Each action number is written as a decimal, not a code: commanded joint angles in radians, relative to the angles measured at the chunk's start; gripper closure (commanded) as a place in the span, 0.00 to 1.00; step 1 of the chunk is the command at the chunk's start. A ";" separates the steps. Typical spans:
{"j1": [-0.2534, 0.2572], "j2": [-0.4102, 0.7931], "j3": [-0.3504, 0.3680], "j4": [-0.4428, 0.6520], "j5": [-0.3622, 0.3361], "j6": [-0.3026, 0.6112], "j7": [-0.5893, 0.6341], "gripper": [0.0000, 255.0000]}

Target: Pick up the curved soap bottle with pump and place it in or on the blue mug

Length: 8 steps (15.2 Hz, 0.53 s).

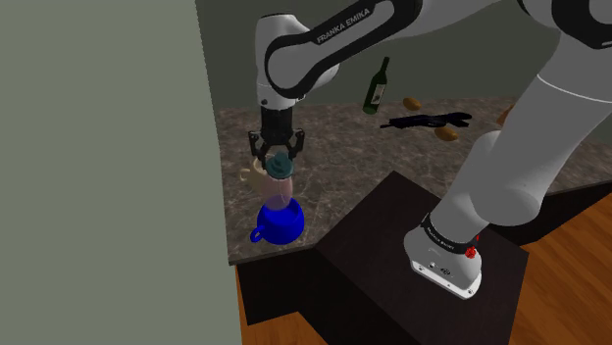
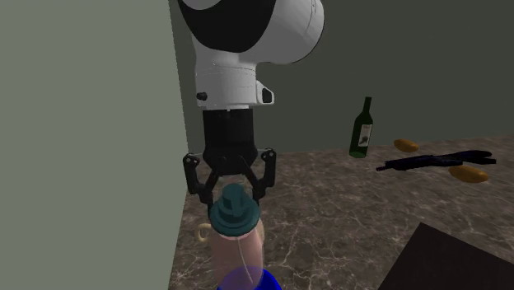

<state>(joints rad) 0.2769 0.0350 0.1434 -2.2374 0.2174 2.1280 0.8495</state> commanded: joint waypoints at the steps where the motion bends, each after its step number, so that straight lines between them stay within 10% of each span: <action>1: 0.000 0.015 0.000 -0.012 0.001 0.027 -0.005 1.00; 8: 0.002 0.048 0.001 -0.029 0.003 0.076 -0.013 1.00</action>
<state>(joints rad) 0.2778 0.0755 0.1434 -2.2616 0.2207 2.2021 0.8377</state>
